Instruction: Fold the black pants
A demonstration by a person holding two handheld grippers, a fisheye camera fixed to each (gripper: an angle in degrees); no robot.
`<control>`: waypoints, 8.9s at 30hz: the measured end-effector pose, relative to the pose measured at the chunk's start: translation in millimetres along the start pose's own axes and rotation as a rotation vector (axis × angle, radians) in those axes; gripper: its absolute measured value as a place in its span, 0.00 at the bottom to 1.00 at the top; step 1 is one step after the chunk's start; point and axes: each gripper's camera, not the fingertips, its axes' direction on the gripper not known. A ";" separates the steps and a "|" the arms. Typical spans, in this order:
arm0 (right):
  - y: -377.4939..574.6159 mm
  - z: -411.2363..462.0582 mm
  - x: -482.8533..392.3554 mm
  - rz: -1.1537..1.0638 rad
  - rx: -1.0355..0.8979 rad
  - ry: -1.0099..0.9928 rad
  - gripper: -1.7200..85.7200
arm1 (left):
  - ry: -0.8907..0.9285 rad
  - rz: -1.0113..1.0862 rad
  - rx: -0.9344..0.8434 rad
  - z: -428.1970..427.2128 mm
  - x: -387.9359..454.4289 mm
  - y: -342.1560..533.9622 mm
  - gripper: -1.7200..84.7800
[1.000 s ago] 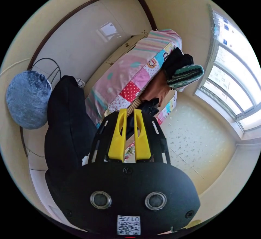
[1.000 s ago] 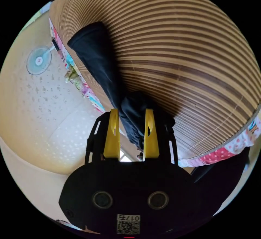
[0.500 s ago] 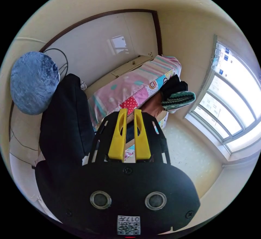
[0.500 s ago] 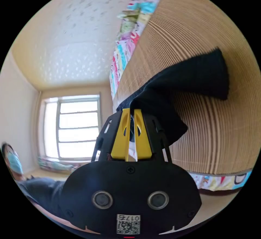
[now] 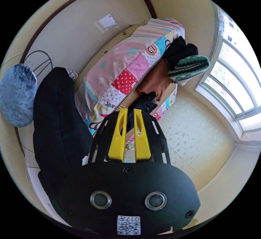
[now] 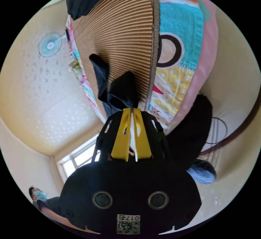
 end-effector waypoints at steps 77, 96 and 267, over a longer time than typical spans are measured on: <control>64.5 -1.1 42.2 0.303 0.210 -0.457 0.20 | -0.664 0.525 -0.427 297.0 324.0 87.4 0.17; 46.3 93.6 -25.7 0.109 0.284 -0.070 0.05 | -0.575 0.912 -0.611 369.6 433.0 171.2 0.08; -108.0 196.4 46.3 -0.273 -0.809 -0.197 0.22 | -0.796 0.869 -1.419 773.9 66.4 31.1 0.15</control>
